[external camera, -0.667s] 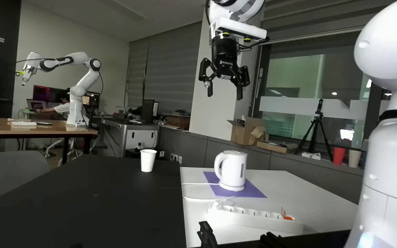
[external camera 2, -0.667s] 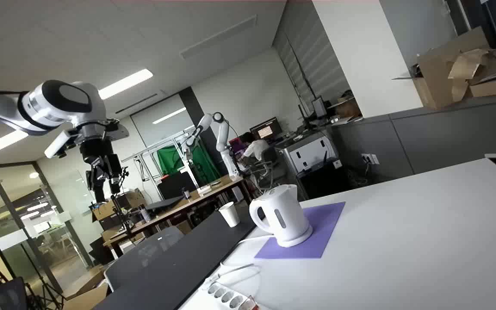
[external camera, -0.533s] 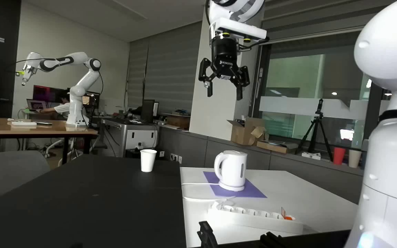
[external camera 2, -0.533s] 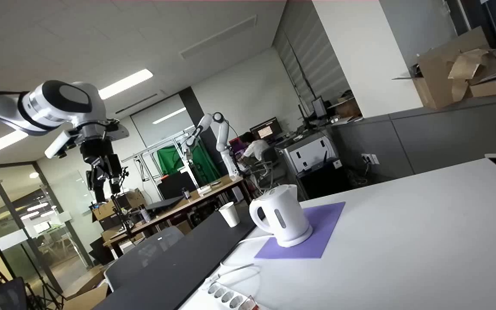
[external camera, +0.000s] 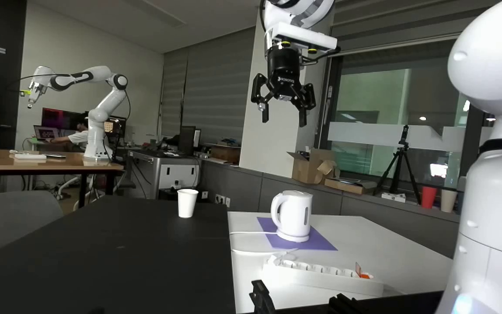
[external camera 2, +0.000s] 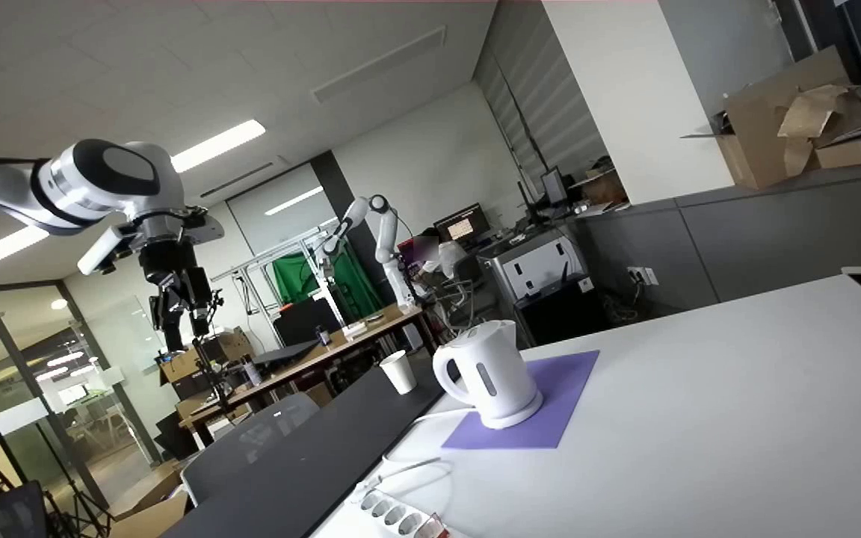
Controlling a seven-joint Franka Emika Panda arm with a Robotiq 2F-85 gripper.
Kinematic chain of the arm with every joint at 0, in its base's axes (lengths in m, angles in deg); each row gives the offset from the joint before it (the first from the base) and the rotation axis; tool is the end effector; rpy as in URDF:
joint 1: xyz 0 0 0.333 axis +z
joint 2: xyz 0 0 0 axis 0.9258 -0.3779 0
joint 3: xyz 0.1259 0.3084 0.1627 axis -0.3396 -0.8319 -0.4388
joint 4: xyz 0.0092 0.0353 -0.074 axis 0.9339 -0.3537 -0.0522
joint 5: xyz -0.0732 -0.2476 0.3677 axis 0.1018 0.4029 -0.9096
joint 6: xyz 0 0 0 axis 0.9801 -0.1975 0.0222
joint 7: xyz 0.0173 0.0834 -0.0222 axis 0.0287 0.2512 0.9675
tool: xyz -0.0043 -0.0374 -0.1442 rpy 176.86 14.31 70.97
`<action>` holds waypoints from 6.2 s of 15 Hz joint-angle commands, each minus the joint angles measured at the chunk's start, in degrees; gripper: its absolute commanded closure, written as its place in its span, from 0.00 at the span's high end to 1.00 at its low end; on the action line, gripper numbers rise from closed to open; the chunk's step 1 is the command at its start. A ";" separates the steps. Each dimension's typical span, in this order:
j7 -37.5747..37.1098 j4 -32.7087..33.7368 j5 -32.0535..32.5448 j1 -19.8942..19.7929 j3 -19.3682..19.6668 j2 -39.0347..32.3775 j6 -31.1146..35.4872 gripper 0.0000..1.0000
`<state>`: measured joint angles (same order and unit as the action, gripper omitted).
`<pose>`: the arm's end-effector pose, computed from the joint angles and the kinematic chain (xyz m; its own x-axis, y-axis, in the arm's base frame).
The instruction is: Turn on the switch on the adapter
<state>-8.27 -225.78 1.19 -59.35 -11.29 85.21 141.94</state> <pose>0.3861 0.1867 0.4164 0.9682 0.0491 -0.2453 0.0546 -0.9984 0.0155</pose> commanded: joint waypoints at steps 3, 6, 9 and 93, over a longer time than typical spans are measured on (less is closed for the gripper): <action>-0.17 0.11 0.19 0.56 0.54 -0.07 -0.13 1.00; -1.85 -1.90 1.49 -0.58 0.82 0.55 1.77 1.00; -4.38 -6.96 4.38 -2.67 1.45 1.78 7.33 1.00; 16.95 -22.22 -10.28 -25.10 12.83 -48.29 95.24 0.01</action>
<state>8.68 -248.00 -9.10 -84.45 1.54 36.92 237.18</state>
